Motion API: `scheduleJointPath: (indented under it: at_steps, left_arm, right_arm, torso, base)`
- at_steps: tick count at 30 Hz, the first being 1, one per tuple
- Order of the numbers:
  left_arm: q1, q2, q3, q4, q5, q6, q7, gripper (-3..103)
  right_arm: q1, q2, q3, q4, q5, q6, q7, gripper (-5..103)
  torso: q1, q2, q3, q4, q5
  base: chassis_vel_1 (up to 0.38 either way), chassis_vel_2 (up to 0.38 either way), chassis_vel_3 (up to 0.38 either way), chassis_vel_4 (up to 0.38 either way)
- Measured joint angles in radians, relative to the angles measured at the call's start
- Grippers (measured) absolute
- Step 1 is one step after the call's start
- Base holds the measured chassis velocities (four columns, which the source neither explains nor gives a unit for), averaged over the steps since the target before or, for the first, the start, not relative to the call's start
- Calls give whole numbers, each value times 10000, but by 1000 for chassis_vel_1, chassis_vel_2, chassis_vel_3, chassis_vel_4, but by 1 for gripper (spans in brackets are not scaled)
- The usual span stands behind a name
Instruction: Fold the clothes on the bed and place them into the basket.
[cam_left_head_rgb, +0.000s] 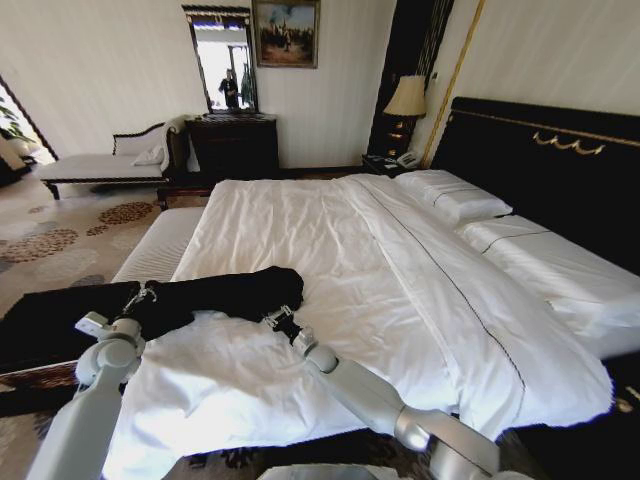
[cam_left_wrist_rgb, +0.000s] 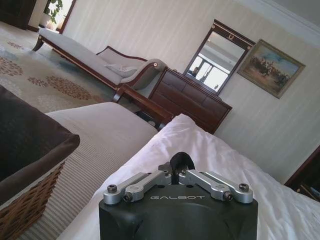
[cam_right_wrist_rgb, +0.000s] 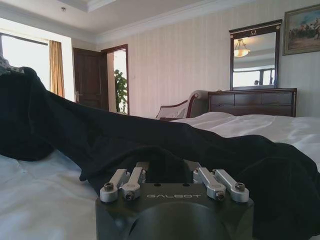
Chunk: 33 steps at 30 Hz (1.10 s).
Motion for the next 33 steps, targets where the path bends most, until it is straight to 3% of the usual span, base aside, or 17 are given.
scheduleJointPath:
  at_steps: [1, 5, 7, 10, 12, 21, 26, 30, 31, 33]
  left_arm:
    - [0, 0, 0, 0, 0, 0, 0, 1]
    - [0, 30, 14, 61, -4, 0, 32, 1]
    - [-1, 41, 17, 75, -6, 0, 38, 1]
    - [-23, 71, 32, 121, -24, -4, 52, 1]
    - [-25, 75, 35, 122, -34, -5, 56, 1]
    - [21, 79, 42, -310, -411, -165, 374, 1]
    - [141, 185, -175, -1613, -1322, -343, 828, 1]
    - [193, 477, -334, -2997, -1657, -426, 1056, 1]
    - [193, 477, -334, -2997, -1657, -426, 1056, 1]
    - [104, 699, -346, -3679, -1643, -498, 1051, 1]
  right_arm:
    - [0, 0, 0, 0, 0, 0, 0, 42]
    - [23, 5, 24, -11, 137, -14, -34, 21]
    - [27, 3, 30, -4, 176, -16, -69, 21]
    - [49, -18, 66, 73, 315, -10, -269, 5]
    - [50, -37, 72, 108, 343, 4, -355, 2]
    - [51, -285, 368, 694, 389, 550, -1025, 0]
    - [191, -768, 1297, 2296, 437, 991, -1325, 0]
    - [463, -1862, 2267, 4099, 1127, 858, -1180, 0]
    - [463, -1862, 2267, 4099, 1127, 858, -1180, 0]
    - [678, -2939, 2787, 5142, 1716, 635, -1023, 0]
  torso:
    - [0, 0, 0, 0, 0]
    - [0, 0, 0, 0, 0]
    - [0, 0, 0, 0, 0]
    - [0, 0, 0, 0, 0]
    - [0, 0, 0, 0, 0]
    - [0, -1, 0, 1, 0]
    - [0, -1, -1, 2, 3]
    - [-1, -1, -1, 1, 5]
    - [-1, -1, -1, 1, 5]
    - [-1, -1, -1, 1, 5]
  base:
    - [0, 0, 0, 0]
    - [0, 0, 0, 0]
    - [0, 0, 0, 0]
    - [0, 0, 0, 0]
    - [0, 0, 0, 0]
    - [0, 0, 0, 0]
    - [0, 0, 0, 0]
    - [0, 0, 0, 0]
    - [0, 0, 0, 0]
    - [0, 0, 0, 0]
